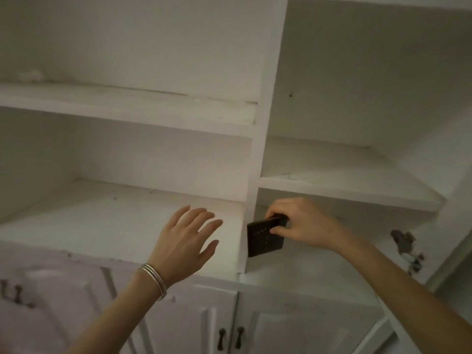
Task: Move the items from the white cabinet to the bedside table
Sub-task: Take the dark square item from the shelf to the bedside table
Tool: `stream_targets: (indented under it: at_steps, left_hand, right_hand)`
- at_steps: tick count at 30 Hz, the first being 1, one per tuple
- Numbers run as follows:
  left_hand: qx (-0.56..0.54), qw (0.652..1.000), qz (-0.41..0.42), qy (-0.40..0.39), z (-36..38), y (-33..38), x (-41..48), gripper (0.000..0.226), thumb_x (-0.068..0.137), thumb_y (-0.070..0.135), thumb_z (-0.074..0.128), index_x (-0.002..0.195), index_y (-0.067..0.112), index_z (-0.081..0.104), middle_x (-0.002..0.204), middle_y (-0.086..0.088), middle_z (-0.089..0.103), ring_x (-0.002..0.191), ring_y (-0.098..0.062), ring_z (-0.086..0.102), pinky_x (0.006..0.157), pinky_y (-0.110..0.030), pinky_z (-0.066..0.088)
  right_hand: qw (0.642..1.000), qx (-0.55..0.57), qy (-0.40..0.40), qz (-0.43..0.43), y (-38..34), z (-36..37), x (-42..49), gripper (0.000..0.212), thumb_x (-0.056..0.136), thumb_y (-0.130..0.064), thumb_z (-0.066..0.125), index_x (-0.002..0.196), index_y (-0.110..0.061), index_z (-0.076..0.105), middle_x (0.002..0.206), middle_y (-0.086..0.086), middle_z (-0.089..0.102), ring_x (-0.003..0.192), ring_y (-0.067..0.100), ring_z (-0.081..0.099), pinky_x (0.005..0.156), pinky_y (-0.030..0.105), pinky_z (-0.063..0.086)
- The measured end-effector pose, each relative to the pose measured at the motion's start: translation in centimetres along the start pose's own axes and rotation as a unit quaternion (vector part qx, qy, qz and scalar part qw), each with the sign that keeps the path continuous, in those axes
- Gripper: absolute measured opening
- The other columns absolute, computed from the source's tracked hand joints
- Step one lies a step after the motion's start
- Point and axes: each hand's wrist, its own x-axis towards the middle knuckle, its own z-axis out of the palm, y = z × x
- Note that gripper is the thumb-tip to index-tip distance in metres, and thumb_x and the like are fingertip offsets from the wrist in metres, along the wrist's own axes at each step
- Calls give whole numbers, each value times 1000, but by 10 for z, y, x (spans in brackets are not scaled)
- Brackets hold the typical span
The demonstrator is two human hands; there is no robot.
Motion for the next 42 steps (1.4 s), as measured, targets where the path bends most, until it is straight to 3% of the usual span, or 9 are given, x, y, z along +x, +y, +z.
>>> stream_targets:
  at_steps: [3,11,20,23,27,32,42]
  left_hand:
    - [44,992,-95,-77,-8,-14,-50,44,85,45,41,114,20,63,113,-3,64,107,-26,57,97,-48,41]
    - [129,935,-292,-151,-60,-5,-189,48,87,47,37,116,18,63,108,-4,66,99,-24,61,89,-45,46]
    - [189,796,-539,-201,-144,79,-362,50,85,50,33,115,22,62,104,0,67,90,-20,65,80,-37,51]
    - [213,746,-600,-197,-169,107,-409,51,85,51,33,114,22,62,101,1,68,89,-18,65,79,-36,50]
    - [237,694,-650,-199,-195,139,-465,43,87,49,45,118,24,60,104,3,67,93,-16,63,80,-35,48]
    - [236,641,-706,-189,-228,169,-535,51,83,51,33,112,23,64,100,2,68,88,-18,63,80,-37,47]
    - [297,582,-731,-195,-349,173,-676,51,84,50,37,117,21,62,104,-1,67,92,-21,63,80,-36,47]
  right_hand:
    - [998,-8,-32,-55,-19,29,24,10,81,-23,64,91,-22,61,90,-8,62,83,10,56,73,34,48]
    - [971,-19,-59,-230,-93,96,69,10,83,-23,57,94,-22,58,91,-9,61,80,14,55,62,27,39]
    - [892,-8,-99,-442,-255,176,82,15,84,-27,57,96,-19,55,95,-1,64,83,21,59,67,33,48]
    - [858,-5,-99,-504,-318,197,66,18,85,-28,57,99,-18,55,95,0,63,84,22,59,65,29,43]
    - [805,12,-111,-582,-395,222,41,19,84,-29,58,99,-17,54,95,-1,60,85,19,57,65,26,39]
    - [757,18,-148,-636,-493,248,12,18,81,-31,61,95,-22,55,91,-6,60,82,14,58,70,32,51]
    - [714,73,-161,-677,-696,253,-31,14,83,-25,62,95,-19,56,94,-6,61,86,14,58,61,25,47]
